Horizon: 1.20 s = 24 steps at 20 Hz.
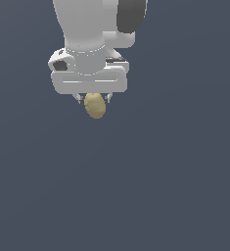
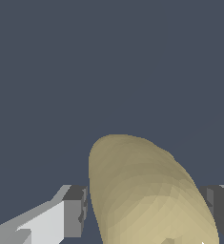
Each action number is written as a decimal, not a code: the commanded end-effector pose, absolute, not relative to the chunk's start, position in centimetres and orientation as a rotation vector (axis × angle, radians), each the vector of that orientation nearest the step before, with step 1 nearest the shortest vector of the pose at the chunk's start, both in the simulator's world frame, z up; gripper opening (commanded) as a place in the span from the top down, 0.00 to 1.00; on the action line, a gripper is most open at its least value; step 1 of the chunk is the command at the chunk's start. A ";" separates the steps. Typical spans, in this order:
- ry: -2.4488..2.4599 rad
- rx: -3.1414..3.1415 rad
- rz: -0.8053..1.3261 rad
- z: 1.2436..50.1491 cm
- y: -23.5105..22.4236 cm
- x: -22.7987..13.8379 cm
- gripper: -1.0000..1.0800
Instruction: Pick up the object and move it to a goal position.
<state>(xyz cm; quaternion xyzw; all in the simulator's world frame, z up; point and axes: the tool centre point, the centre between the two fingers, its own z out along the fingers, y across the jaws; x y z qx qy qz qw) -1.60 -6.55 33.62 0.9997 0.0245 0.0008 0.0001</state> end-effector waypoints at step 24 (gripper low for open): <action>0.077 3.141 0.000 46.5 -6.3 -3.0 1.00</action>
